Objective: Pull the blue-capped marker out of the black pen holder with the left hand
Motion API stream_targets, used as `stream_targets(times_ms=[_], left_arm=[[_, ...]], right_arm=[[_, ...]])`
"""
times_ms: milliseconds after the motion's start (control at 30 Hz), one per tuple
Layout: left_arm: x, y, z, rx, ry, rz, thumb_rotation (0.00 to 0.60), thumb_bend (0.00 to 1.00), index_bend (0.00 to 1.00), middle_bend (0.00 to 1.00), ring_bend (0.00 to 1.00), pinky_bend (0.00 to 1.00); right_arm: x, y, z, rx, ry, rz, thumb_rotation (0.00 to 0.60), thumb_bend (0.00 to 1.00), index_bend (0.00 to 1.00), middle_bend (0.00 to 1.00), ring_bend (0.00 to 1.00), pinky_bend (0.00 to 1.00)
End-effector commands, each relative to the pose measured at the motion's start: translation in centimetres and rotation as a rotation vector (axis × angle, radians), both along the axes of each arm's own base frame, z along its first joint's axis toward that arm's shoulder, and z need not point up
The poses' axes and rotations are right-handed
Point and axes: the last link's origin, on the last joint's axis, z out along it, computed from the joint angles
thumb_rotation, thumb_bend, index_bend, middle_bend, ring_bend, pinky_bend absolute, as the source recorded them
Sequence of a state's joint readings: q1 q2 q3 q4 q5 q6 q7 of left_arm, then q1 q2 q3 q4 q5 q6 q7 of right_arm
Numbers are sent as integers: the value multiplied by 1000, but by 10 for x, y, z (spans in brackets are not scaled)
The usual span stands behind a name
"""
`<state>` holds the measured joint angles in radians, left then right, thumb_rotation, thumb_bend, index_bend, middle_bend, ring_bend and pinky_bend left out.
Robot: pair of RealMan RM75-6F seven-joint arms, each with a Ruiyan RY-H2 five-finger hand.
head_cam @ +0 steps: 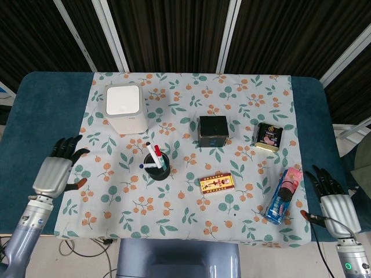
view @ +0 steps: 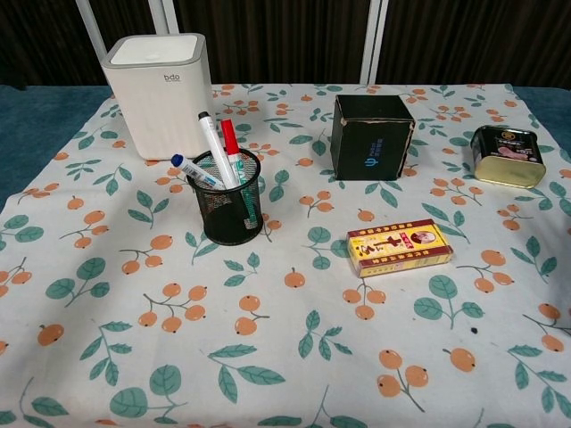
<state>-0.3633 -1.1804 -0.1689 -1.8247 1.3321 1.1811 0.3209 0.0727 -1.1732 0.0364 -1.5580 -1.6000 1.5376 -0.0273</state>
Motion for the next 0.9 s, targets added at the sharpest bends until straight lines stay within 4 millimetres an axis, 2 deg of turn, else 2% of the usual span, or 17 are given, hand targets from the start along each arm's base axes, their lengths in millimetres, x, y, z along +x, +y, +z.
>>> stream_targets(times_ms=[33,300,533,900], left_arm=[[31,17,-23,-71,-23,-21,600,164,234,0,0,0],[66,30,-65,-75,-52,-76,600,164,232,0,0,0],[76,38,-91,-66,-38,-93,600,169,293,0,0,0],[82,43,-103,-68,-44,-114,600,252,379,0,0,0]], right_arm=[[0,0,0,-1,0,-1,600,161,120,0,16,206],[0,0,-1,6,2,3,600,162,135,0,16,206],[-1,0,0,7,-2,-2,600,162,136,0,16,206],[-1,0,0,6,-4,-10,600,162,136,0,16,206]])
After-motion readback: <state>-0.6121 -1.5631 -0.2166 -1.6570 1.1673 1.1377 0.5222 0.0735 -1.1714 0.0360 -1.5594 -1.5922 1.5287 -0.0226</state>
